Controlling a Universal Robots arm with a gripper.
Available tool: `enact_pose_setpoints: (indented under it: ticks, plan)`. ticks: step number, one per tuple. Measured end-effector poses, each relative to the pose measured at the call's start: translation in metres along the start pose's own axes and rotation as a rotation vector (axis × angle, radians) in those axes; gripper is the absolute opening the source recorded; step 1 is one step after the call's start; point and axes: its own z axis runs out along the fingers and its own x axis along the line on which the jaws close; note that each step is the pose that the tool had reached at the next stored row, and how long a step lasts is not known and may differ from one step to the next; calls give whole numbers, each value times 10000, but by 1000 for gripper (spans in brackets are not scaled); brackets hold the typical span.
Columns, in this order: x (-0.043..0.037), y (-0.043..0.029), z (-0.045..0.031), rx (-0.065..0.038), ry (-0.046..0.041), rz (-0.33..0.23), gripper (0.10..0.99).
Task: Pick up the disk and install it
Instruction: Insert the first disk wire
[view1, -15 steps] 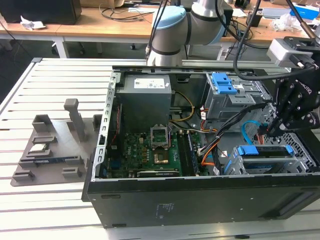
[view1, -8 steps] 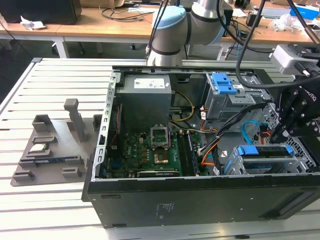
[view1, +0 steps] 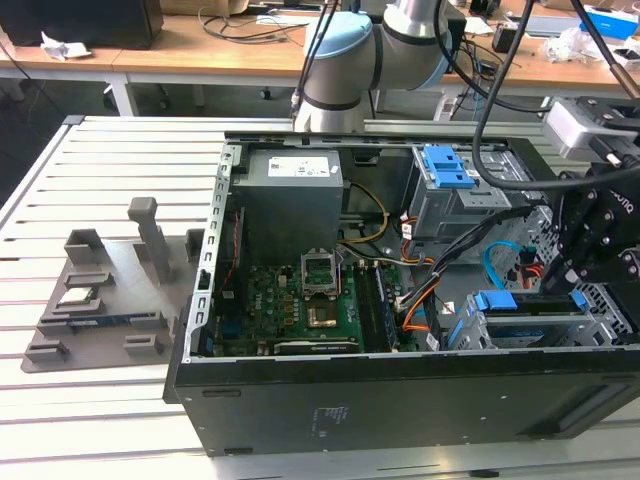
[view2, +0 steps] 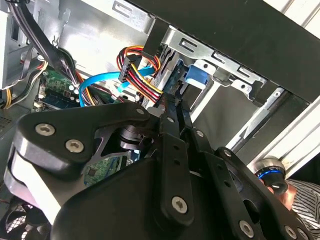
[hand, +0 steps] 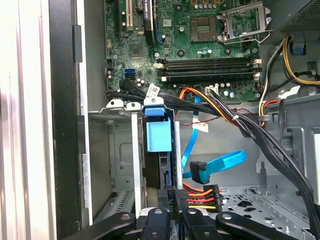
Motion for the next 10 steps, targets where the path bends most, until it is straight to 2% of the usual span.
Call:
enact_pose_setpoints:
  ticks: [10]
  plan:
    - [-3, -28, 31, 0, 1, 0, 165]
